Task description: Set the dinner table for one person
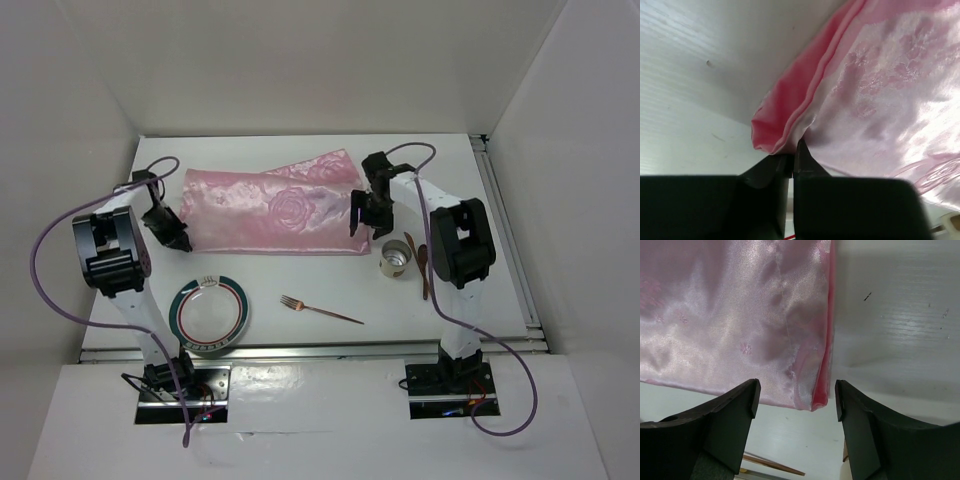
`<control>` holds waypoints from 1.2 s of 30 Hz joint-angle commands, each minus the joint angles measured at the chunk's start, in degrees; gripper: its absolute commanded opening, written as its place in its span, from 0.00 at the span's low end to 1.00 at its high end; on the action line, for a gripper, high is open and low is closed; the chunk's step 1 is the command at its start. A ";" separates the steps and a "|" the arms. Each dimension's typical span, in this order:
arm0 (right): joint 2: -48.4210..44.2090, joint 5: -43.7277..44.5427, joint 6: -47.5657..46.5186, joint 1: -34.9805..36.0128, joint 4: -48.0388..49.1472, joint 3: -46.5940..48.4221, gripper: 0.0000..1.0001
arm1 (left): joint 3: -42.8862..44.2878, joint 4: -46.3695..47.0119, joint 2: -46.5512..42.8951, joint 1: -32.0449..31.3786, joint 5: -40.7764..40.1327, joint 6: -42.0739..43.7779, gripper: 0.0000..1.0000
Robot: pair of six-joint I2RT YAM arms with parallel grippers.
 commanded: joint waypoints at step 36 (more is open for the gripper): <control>-1.98 -3.01 -2.51 -2.37 1.51 9.75 0.00 | 17.54 -6.81 -13.75 0.26 12.19 2.68 0.00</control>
